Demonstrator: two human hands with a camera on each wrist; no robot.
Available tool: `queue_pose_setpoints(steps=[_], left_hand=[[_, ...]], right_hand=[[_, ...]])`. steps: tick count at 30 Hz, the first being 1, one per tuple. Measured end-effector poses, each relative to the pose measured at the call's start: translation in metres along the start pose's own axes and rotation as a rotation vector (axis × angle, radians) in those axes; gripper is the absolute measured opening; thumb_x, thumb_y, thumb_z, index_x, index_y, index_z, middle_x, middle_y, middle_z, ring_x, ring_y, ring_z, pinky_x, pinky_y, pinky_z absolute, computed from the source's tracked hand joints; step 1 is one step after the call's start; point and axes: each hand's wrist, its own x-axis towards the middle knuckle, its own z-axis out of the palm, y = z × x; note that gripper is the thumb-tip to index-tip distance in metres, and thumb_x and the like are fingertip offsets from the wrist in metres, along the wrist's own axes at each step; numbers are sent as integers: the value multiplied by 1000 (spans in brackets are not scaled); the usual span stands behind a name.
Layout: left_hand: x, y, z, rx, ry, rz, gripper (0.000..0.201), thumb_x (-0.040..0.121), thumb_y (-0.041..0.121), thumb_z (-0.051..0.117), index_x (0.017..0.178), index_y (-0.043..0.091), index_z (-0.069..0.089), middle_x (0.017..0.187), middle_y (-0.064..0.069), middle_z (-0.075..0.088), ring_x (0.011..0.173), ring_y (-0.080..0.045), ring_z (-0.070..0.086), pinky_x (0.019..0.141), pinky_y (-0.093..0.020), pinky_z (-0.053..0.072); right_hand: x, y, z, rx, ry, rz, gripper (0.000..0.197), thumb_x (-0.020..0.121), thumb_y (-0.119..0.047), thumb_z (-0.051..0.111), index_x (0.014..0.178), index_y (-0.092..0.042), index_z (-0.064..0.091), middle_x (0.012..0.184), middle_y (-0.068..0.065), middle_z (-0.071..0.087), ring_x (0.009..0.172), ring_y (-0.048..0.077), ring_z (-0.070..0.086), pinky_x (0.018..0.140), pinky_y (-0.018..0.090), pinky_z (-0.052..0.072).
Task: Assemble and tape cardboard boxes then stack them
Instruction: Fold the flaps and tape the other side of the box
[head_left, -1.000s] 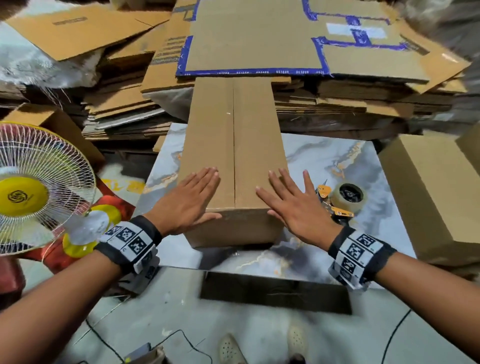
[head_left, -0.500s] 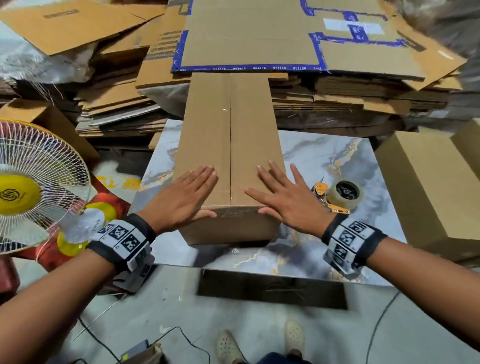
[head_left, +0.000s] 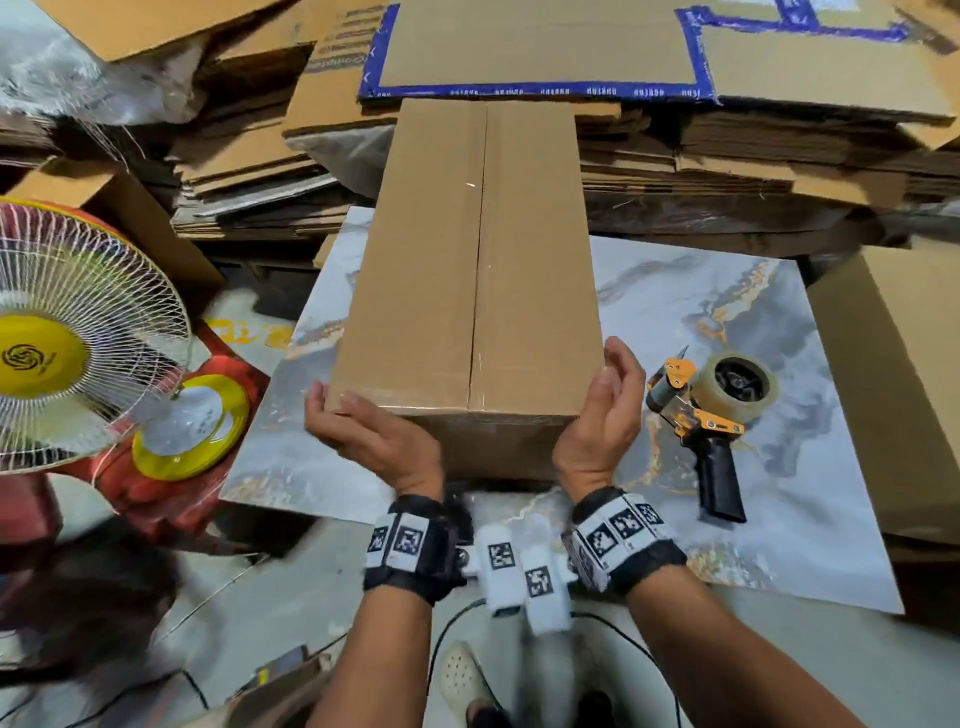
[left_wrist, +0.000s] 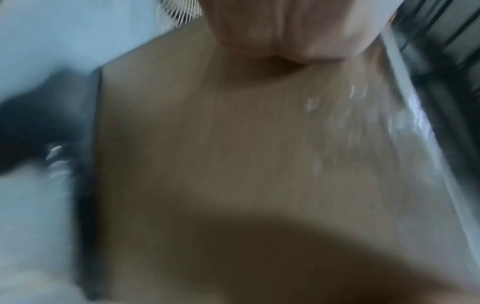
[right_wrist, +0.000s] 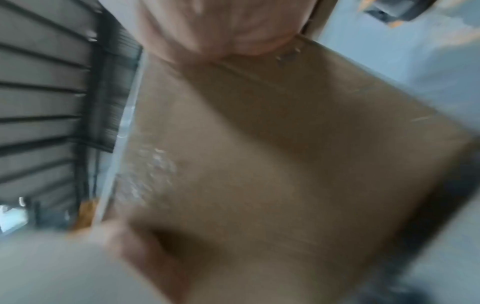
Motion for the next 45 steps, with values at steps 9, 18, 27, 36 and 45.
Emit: queue_pose_setpoints(steps=[9, 18, 27, 36, 45], left_hand=[[-2, 7, -28, 117, -248, -7, 92, 89, 47, 71, 157, 10, 22, 155, -5, 35, 140, -12, 36, 107, -8, 29], [71, 13, -41, 269, -363, -59, 24, 102, 27, 57, 104, 6, 67, 99, -5, 67, 93, -18, 61, 79, -30, 43], [82, 31, -57, 549, -923, 196, 54, 105, 33, 52, 155, 18, 39, 154, 0, 47, 140, -22, 46, 105, -28, 36], [-4, 42, -79, 503, -977, 396, 44, 101, 40, 44, 135, 23, 65, 105, -3, 78, 92, -26, 73, 76, -38, 56], [111, 27, -33, 906, -778, 688, 50, 100, 45, 31, 116, 10, 62, 121, -18, 55, 118, -42, 48, 97, -55, 42]], right_hand=[[-11, -38, -29, -269, -323, 233, 94, 82, -47, 77, 156, -24, 24, 156, -6, 36, 142, 10, 36, 116, 32, 33], [2, -46, -43, -464, -591, 110, 53, 103, -33, 53, 152, -28, 36, 160, 0, 31, 147, 17, 32, 119, 36, 31], [25, -63, -45, -856, -963, -11, 83, 85, -21, 76, 152, -33, 29, 155, 10, 24, 104, 30, 63, 96, 34, 50], [76, -59, -33, -887, -666, -180, 44, 84, 5, 56, 122, -12, 70, 136, 21, 52, 129, 42, 45, 101, 40, 42], [-6, -86, -13, -942, -926, -335, 51, 91, -26, 61, 141, -24, 52, 163, 11, 26, 153, 28, 18, 122, 44, 15]])
